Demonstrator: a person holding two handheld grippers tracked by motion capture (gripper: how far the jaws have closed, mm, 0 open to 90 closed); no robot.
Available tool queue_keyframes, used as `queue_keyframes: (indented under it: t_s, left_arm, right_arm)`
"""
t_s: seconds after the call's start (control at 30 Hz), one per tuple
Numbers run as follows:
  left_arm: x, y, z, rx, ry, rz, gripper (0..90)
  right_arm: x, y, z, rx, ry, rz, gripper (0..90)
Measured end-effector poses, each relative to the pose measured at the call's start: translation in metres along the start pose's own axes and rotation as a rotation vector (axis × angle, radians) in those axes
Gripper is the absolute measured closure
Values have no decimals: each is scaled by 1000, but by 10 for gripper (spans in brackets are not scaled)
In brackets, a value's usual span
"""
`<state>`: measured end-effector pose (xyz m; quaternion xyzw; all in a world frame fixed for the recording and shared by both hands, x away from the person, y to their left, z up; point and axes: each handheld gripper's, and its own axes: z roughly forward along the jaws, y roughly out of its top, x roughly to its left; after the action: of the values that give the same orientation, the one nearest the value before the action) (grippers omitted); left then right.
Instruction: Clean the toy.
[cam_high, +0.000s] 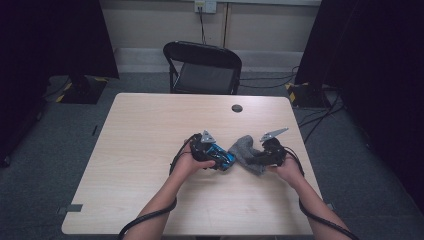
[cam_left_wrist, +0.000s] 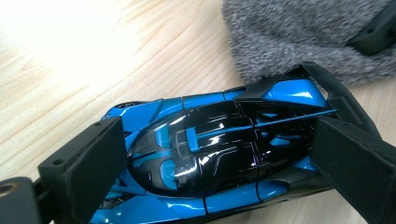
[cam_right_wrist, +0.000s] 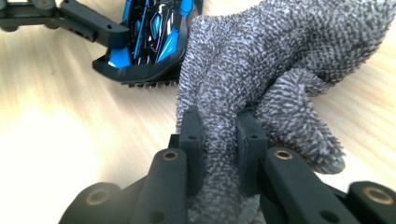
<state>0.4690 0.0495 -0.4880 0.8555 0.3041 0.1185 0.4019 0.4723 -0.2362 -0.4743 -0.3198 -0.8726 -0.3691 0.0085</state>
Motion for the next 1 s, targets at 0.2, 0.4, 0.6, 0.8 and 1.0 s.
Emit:
queue_keyframes:
  t_s: [0.2, 0.4, 0.6, 0.8, 1.0]
  left_arm:
    - [-1, 0, -1, 1, 10, -9, 34]
    - [0, 0, -2, 3, 6, -9, 44]
    - [3, 4, -9, 21, 1, -32, 164]
    - [4, 9, -20, 14, 20, -40, 190]
    - [5, 13, -40, 0, 14, -39, 191]
  right_arm:
    - [1, -4, -14, -11, -9, -4, 764]
    - [2, -5, -21, -15, -15, -6, 762]
    - [1, -1, -24, -17, -19, 0, 761]
    - [4, 9, -29, -28, -23, -7, 760]
    - [9, 20, -37, -48, -27, -20, 759]
